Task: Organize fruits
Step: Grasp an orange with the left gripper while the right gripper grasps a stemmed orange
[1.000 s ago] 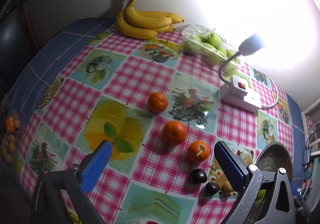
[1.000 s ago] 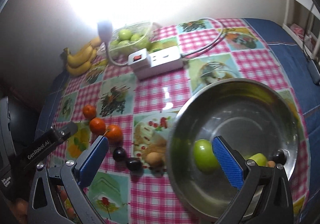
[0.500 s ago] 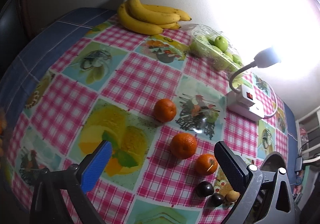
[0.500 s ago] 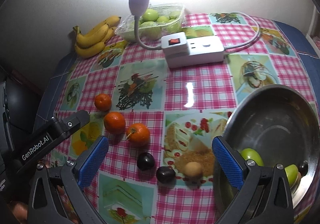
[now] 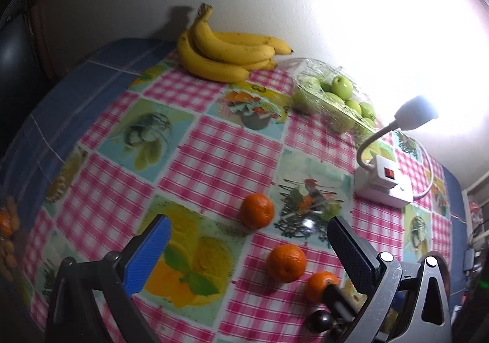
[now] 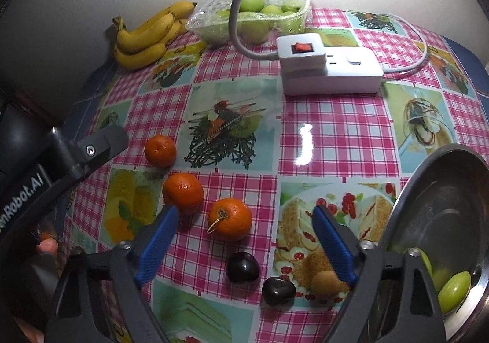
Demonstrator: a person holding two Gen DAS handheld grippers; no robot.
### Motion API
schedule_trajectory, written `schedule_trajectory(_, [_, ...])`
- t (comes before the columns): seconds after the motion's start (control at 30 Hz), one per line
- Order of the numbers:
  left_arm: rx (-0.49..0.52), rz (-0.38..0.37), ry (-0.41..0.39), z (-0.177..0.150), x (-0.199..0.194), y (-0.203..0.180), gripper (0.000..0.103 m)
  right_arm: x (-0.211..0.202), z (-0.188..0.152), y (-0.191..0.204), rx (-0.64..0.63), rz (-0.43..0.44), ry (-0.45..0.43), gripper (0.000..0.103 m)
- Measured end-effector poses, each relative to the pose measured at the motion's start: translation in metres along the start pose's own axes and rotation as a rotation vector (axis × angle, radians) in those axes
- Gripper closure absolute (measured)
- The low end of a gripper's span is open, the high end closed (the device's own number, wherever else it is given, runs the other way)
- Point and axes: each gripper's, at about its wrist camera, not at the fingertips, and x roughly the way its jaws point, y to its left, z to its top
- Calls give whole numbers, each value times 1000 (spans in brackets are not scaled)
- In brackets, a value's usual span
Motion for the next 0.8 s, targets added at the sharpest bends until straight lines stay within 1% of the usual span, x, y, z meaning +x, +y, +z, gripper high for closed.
schedule_trajectory(0.03, [-6, -12, 19, -1, 4, -1, 0, 3, 0, 1, -5, -3, 9, 23])
schedule_trajectory(0.07, [-4, -14, 39, -3, 9, -3, 0, 6, -1, 2, -8, -5, 19, 24])
schedule_trajectory(0.13, [2, -16, 70, -8, 16, -5, 0, 12, -1, 4, -15, -8, 33, 29])
schedule_trajectory(0.27, [-9, -43, 126, -13, 28, -8, 1, 20, -3, 6, -24, -15, 54, 35])
schedule_trajectory(0.33, [-1, -48, 137, -16, 29, -10, 2, 22, -4, 7, -30, -18, 62, 42])
schedule_trajectory(0.37, [4, -50, 144, -17, 31, -12, 5, 23, -5, 7, -32, -19, 66, 44])
schedule_trajectory(0.4, [5, -55, 149, -17, 32, -13, 8, 25, -5, 8, -33, -19, 69, 48])
schedule_trajectory(0.47, [-2, -74, 171, -19, 35, -15, 17, 26, -6, 8, -32, -8, 72, 53])
schedule_trajectory(0.53, [-12, -84, 187, -21, 39, -16, 20, 26, -6, 8, -29, 10, 71, 60])
schedule_trajectory(0.6, [-19, -87, 197, -23, 42, -16, 24, 25, -6, 10, -36, 16, 67, 64])
schedule_trajectory(0.67, [-35, -94, 209, -25, 44, -16, 32, 25, -6, 11, -40, 14, 69, 65])
schedule_trajectory(0.7, [-40, -98, 214, -25, 46, -15, 34, 25, -6, 11, -40, 13, 69, 65])
schedule_trajectory(0.77, [-44, -104, 220, -26, 47, -15, 45, 25, -6, 11, -37, 15, 70, 65])
schedule_trajectory(0.8, [-47, -107, 224, -26, 48, -15, 49, 25, -6, 11, -34, 16, 71, 65])
